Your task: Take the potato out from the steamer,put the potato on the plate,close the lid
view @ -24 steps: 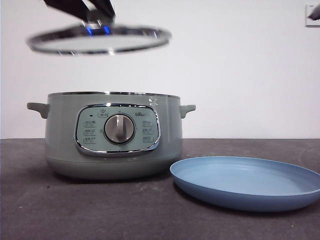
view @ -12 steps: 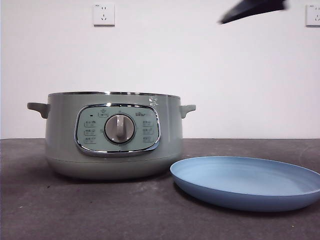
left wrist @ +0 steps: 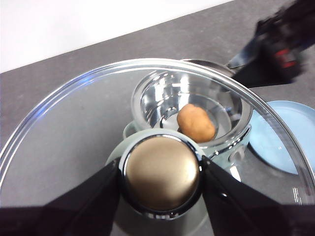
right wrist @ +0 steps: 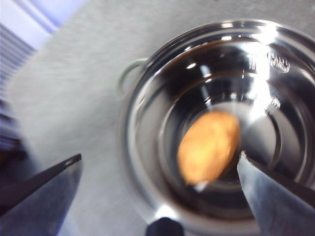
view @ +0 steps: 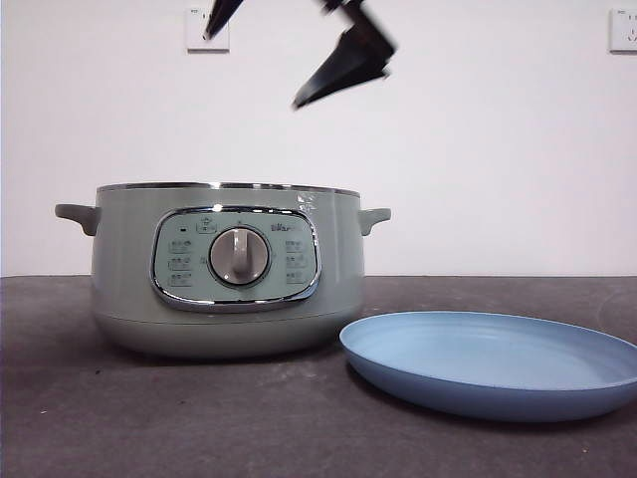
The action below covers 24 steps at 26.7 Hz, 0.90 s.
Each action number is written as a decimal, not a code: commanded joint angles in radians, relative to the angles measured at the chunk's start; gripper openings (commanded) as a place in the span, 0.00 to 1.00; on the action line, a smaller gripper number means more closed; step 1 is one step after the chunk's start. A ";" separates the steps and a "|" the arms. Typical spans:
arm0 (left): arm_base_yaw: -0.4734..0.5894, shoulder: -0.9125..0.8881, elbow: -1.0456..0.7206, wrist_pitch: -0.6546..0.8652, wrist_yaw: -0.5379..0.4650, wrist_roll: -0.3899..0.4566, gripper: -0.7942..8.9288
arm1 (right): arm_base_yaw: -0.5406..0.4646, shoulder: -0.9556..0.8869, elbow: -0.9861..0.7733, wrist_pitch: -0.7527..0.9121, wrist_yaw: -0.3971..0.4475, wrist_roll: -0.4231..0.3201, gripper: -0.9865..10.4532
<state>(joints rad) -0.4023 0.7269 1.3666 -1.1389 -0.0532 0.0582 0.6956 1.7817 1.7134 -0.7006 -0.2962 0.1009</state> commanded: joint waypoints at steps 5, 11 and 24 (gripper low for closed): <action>-0.002 -0.016 0.009 0.008 0.002 -0.013 0.07 | 0.029 0.150 0.046 0.064 0.089 0.015 0.61; -0.002 -0.016 0.009 0.008 0.004 -0.013 0.07 | 0.037 0.215 0.046 0.116 0.131 0.024 0.61; -0.002 -0.016 0.009 -0.011 0.006 -0.012 0.07 | 0.060 0.333 0.046 0.137 0.203 0.030 0.60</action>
<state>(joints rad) -0.4023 0.7216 1.3666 -1.1915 -0.0490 0.0517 0.7528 2.0983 1.7576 -0.5678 -0.1001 0.1207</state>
